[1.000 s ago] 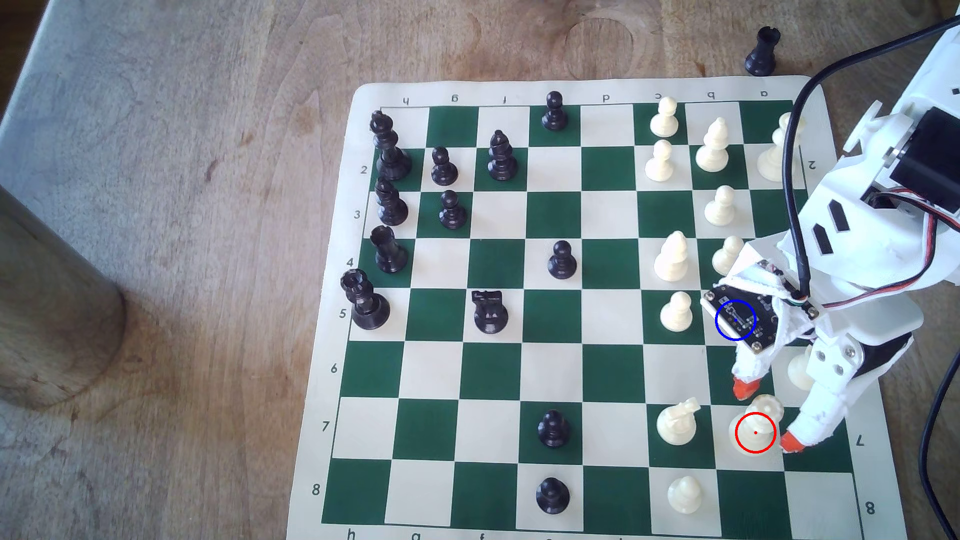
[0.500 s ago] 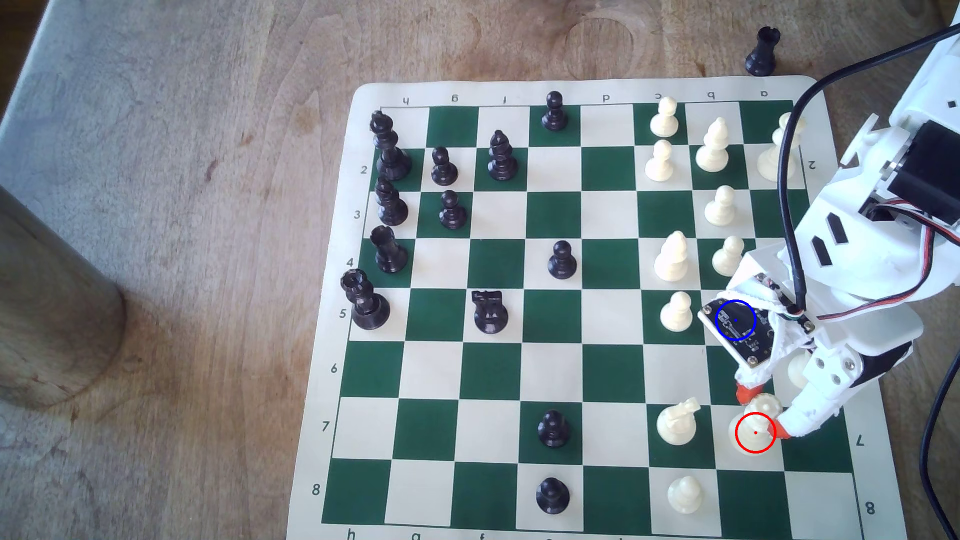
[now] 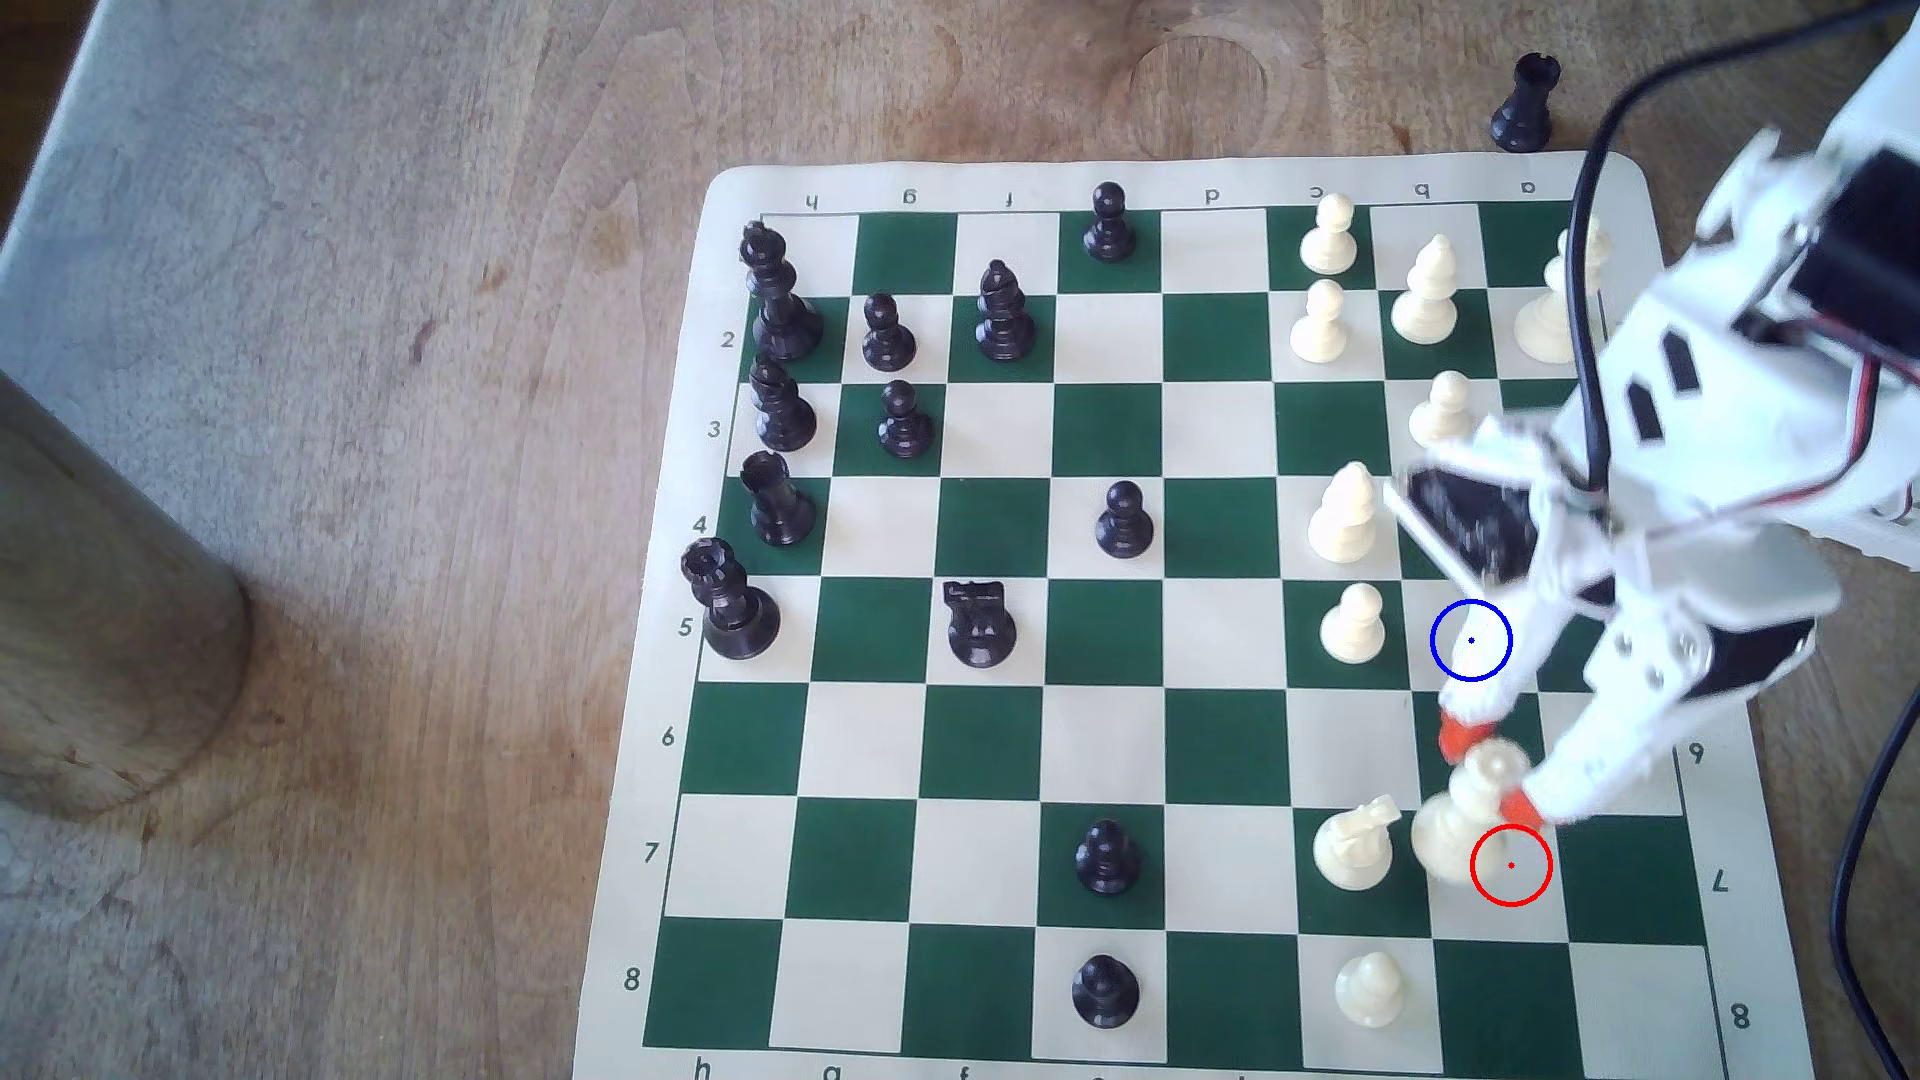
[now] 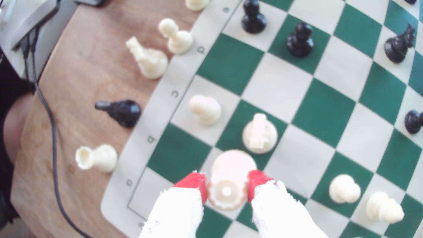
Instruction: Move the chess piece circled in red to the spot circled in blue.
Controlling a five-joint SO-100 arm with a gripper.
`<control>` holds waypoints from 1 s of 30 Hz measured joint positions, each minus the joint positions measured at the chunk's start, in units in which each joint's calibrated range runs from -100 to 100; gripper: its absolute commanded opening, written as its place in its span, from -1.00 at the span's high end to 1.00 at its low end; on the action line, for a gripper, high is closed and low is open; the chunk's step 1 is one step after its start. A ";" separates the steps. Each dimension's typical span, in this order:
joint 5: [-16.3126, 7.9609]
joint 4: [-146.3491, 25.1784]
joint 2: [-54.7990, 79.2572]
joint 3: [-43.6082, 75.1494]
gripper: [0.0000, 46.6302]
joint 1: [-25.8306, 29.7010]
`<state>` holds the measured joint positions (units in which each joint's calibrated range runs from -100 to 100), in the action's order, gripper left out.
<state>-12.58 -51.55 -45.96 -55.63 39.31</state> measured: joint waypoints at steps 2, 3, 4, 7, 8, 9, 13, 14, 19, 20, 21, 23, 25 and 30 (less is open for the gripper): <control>0.10 -2.79 -3.18 1.17 0.99 -0.15; 0.15 -4.54 -4.78 1.72 0.99 -0.22; 0.20 -6.22 -6.37 2.26 0.99 -0.37; 0.44 -11.39 -11.56 2.89 0.99 -3.02; 0.44 -12.35 -12.65 2.89 0.99 -3.61; 0.73 -13.78 -14.16 2.89 0.99 -4.20; 1.56 -18.41 -20.11 1.90 0.99 -6.93; 1.81 -19.60 -21.70 0.81 0.99 -7.15; 2.69 -20.80 -23.38 -3.25 0.99 -9.44; 2.78 -20.80 -23.38 -3.62 0.99 -9.29; 3.03 -20.80 -23.13 -4.25 0.99 -9.66; 3.57 -20.64 -21.37 -6.06 0.99 -11.36; 3.81 -20.08 -20.44 -6.60 0.99 -12.02; 4.00 -17.61 -17.93 -7.68 0.99 -13.05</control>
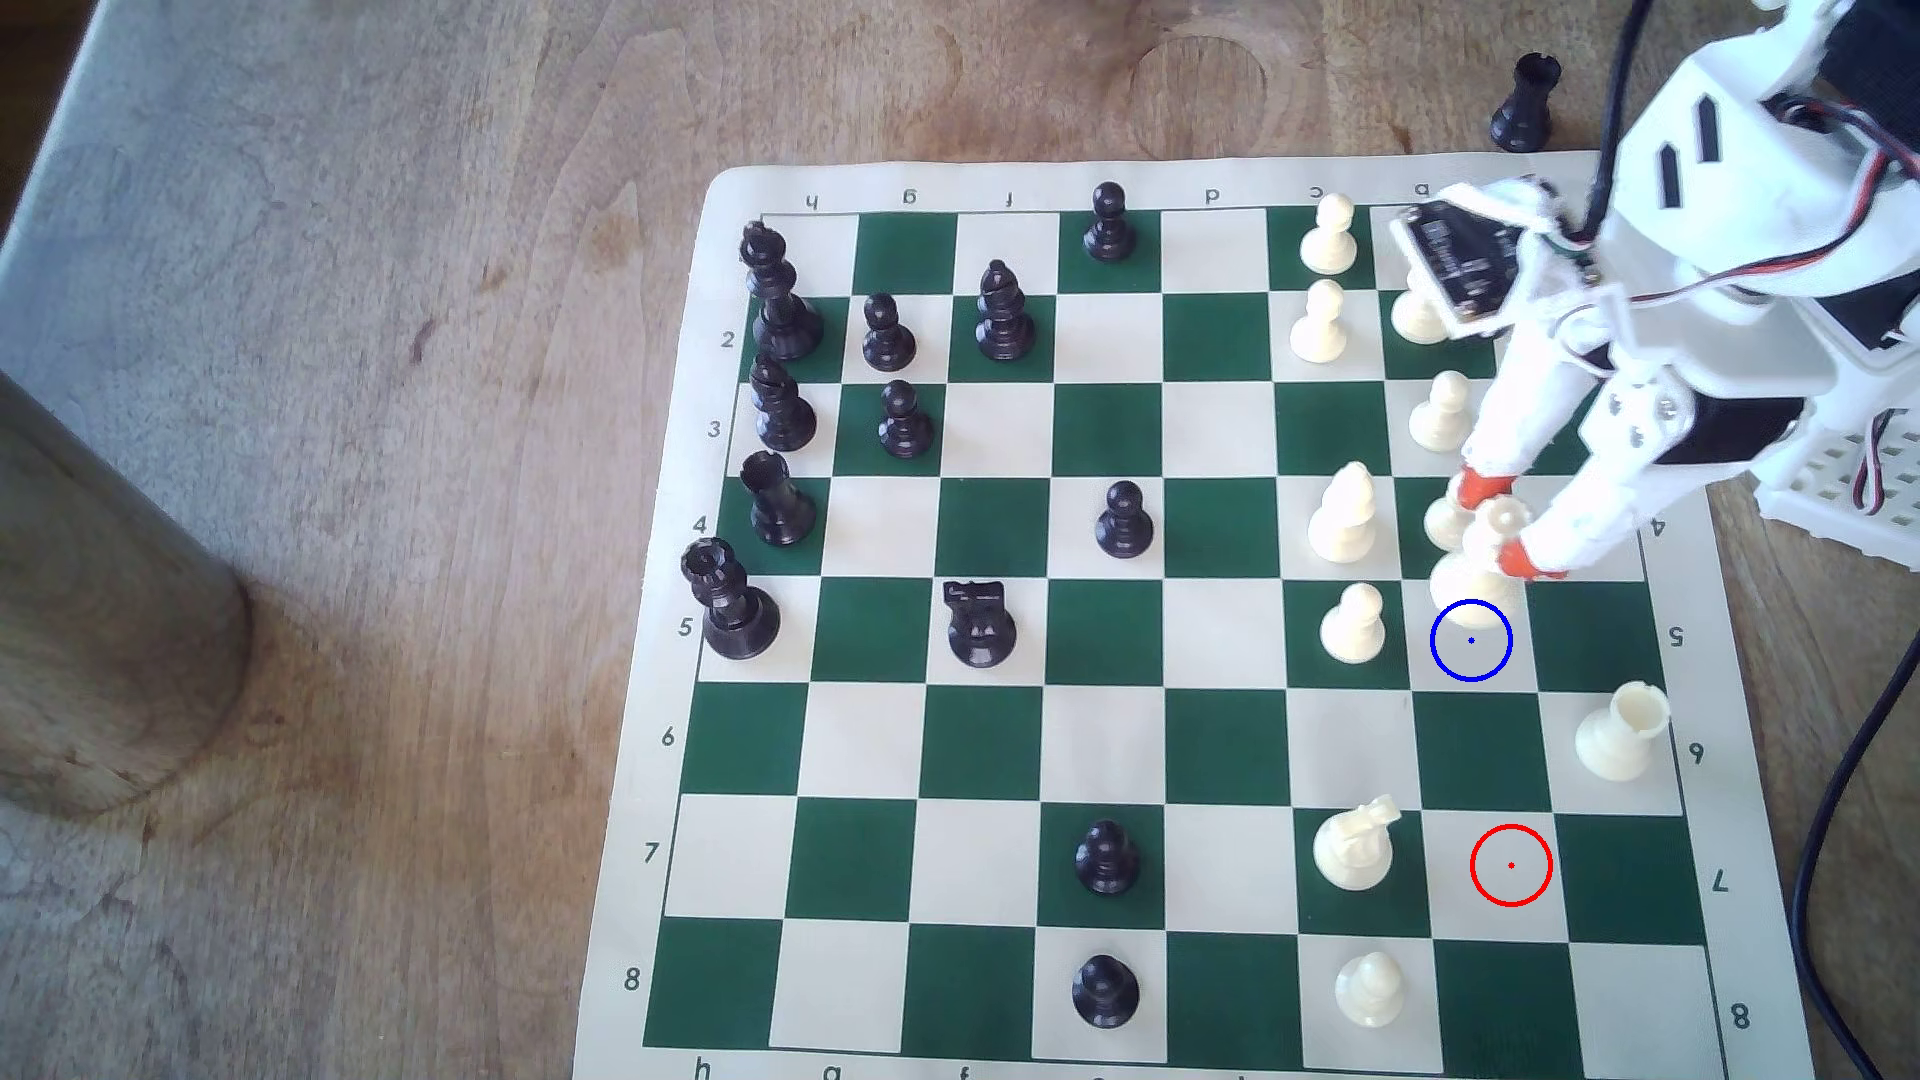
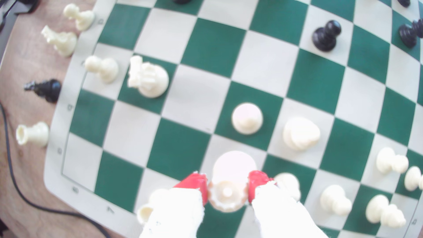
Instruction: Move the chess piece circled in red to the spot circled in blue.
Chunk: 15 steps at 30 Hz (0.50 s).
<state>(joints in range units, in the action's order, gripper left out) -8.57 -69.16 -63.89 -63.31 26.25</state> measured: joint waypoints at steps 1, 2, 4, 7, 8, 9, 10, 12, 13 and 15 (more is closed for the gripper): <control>0.00 0.96 1.34 0.00 0.99 0.07; 0.00 1.43 2.09 0.00 0.99 0.07; 0.00 2.31 3.94 0.00 0.99 0.00; 0.00 3.03 6.20 -0.09 0.99 0.00; 0.00 3.03 6.54 -0.09 0.99 0.00; 0.00 3.19 6.79 -0.09 0.99 0.00; 0.00 3.43 7.21 -0.09 0.99 0.00; 0.00 4.38 7.88 -0.72 0.99 0.00; 0.00 4.86 8.38 -0.99 0.99 0.00; -0.05 5.90 10.14 -1.45 0.99 0.07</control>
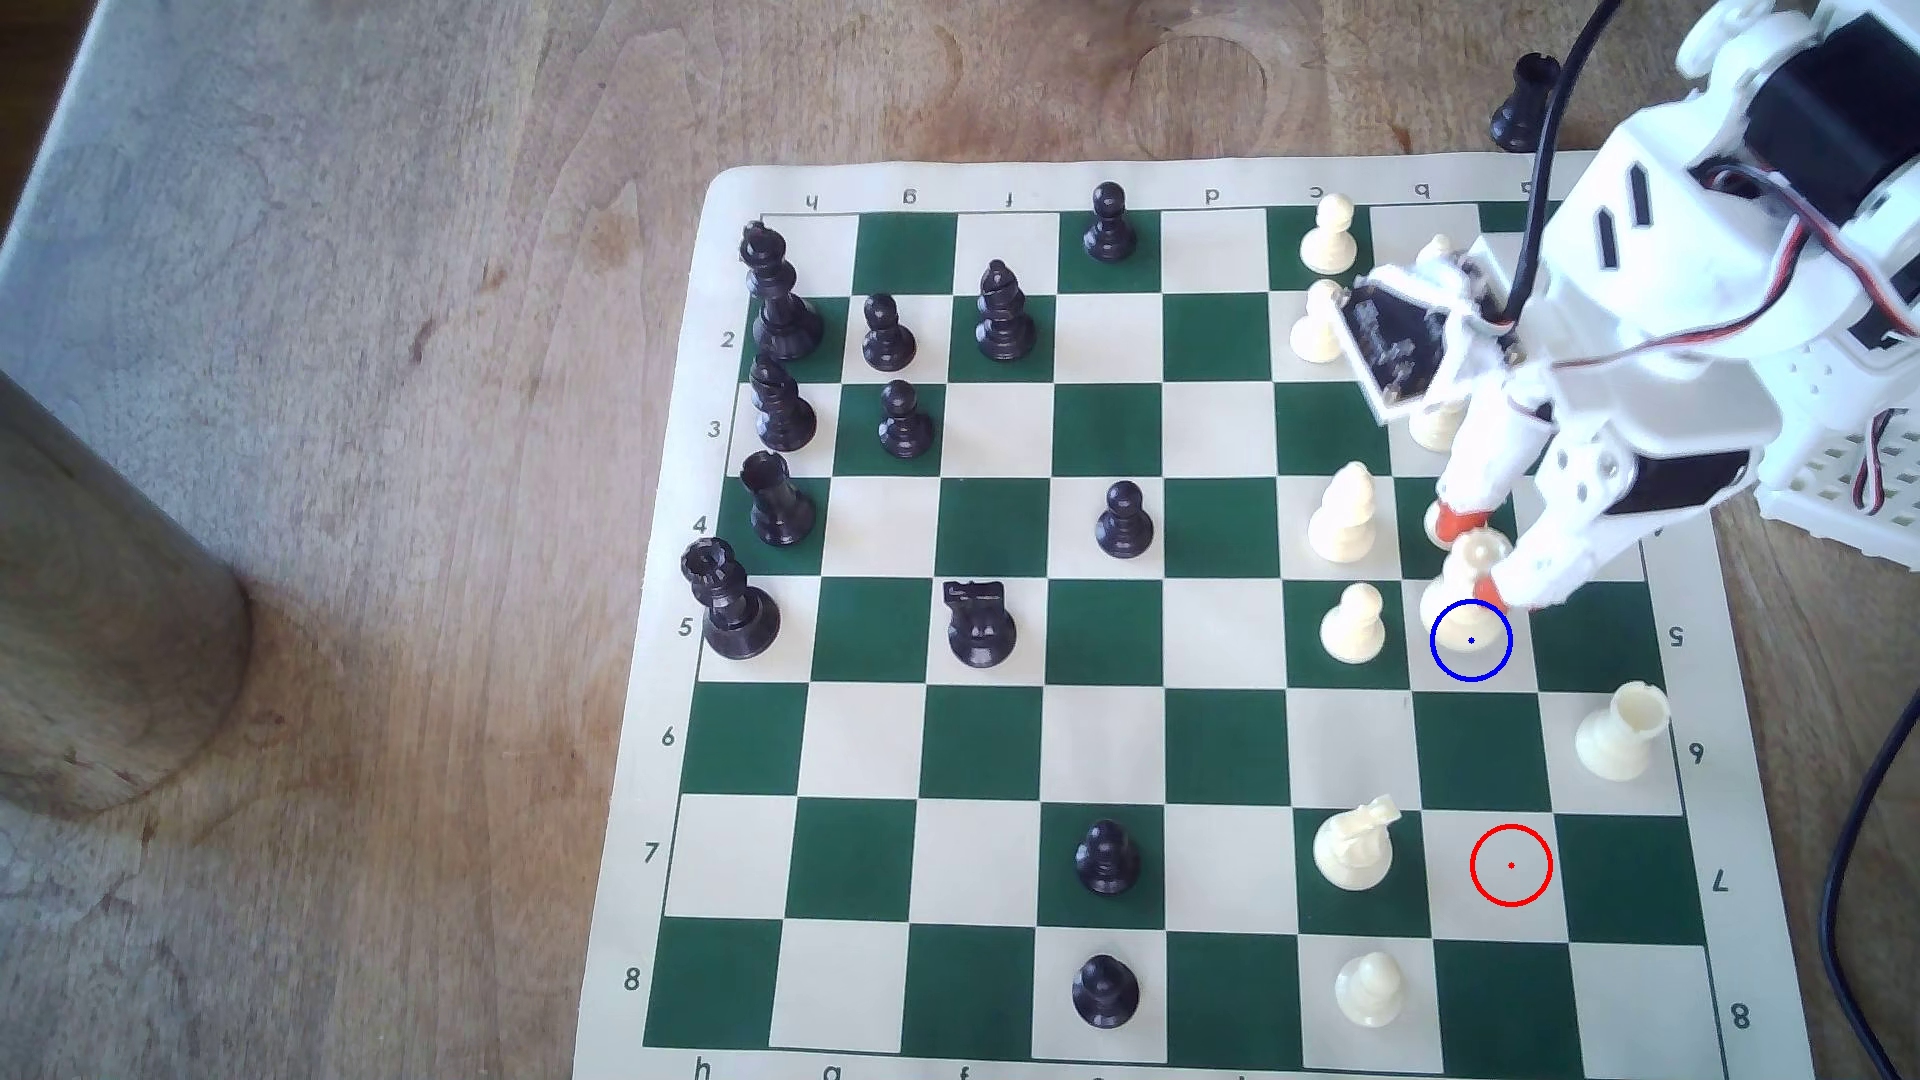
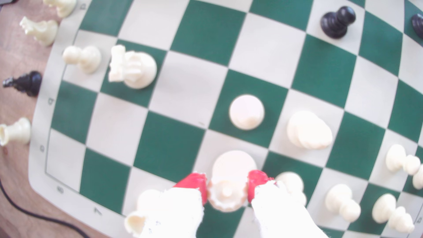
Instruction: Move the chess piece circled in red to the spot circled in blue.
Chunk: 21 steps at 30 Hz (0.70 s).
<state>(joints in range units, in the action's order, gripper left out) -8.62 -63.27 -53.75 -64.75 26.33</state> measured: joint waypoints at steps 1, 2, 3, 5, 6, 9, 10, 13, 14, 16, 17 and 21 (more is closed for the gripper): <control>0.00 0.16 0.17 -0.18 0.99 -0.07; 0.00 0.64 0.50 -0.18 0.99 0.00; 0.00 1.04 0.92 -0.18 0.99 0.29; 0.00 1.67 1.76 -0.18 0.99 0.52; 0.00 1.75 1.76 -0.18 0.99 0.52; 0.00 1.83 1.93 -0.18 0.91 0.52; 0.00 1.83 1.93 -0.18 0.86 0.52; 0.00 1.83 1.93 -0.81 0.64 0.52; 0.00 1.83 1.93 -0.81 0.58 0.52; 0.00 1.83 2.18 -0.81 0.43 0.52; 0.00 1.83 2.35 -0.81 0.38 0.52; 0.00 0.80 2.43 -1.17 0.25 0.66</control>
<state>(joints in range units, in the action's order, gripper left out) -8.62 -62.47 -51.32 -65.93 26.99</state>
